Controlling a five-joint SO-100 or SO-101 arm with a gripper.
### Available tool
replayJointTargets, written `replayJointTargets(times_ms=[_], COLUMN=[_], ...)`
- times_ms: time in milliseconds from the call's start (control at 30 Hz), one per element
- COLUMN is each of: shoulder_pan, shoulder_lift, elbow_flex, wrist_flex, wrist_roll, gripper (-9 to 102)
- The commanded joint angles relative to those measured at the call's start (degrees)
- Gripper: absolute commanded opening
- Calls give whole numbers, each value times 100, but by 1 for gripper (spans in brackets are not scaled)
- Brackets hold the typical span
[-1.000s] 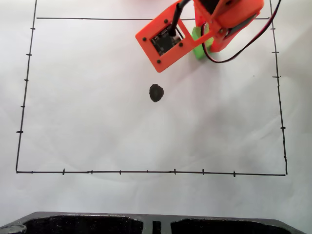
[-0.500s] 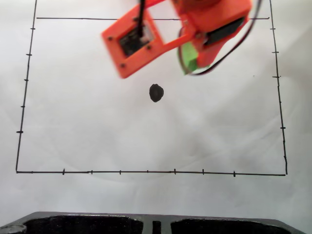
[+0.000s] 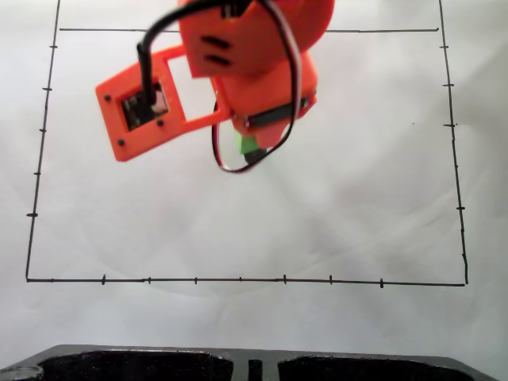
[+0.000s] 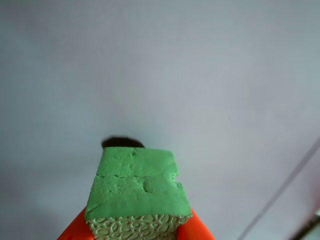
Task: Grasp the colored block, Place it on the black dot, and then return the arm to the default position.
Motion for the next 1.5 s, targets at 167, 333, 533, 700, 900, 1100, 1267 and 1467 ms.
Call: replayJointTargets(times_ms=[167,333,533,700,900,1100,1267,1467], shoulder_pan=[35,-44,-9,35,132,185,44,-123], shoulder_lift=[-360,-475,-193,272,1055,2426,4096,6187], elbow_flex=[-325,-360,-360,-360,-343,-114,738,2232], wrist_flex=[-396,-387,-141,185,606,870,844,747], wrist_roll=[-70,-70,-290,-396,-519,-378,-404,-545], gripper=[5,7,23,42,47,42,37,32])
